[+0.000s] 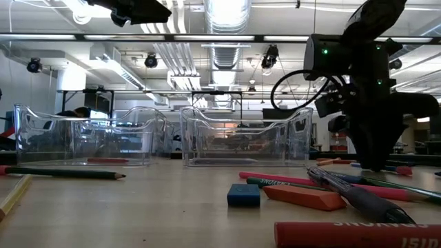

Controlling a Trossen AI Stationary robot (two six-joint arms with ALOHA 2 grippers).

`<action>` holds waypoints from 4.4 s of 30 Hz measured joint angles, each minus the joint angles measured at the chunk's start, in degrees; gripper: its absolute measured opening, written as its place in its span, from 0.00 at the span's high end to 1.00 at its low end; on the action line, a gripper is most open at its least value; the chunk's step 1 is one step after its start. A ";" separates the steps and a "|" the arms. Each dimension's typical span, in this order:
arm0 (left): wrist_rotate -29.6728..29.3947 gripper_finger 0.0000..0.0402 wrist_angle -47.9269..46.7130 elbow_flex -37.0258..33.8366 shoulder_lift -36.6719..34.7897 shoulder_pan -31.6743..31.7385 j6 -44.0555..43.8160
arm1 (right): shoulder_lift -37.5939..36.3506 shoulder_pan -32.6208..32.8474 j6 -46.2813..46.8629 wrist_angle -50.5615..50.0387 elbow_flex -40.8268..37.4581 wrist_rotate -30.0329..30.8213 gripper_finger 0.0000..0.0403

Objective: Sort crayons/erasers/pens/pencils in bins
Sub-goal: Put the top black pen into the bottom right transparent bin, then put the left green pencil into the top left transparent bin

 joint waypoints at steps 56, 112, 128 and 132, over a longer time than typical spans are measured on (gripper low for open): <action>0.02 0.59 -0.33 -0.11 0.03 0.00 0.04 | 7.21 -11.40 -12.04 18.61 27.20 3.61 0.65; 28.74 0.59 -57.02 -0.05 19.63 -12.26 -31.52 | -3.79 28.71 19.02 33.03 9.28 26.55 0.68; 28.63 0.59 -53.49 -1.54 26.90 -21.30 -34.56 | -3.29 28.71 19.15 33.04 8.80 26.51 0.68; 28.62 0.59 -46.99 -5.04 26.30 -22.14 -34.53 | -3.29 28.71 19.15 33.04 8.78 26.51 0.68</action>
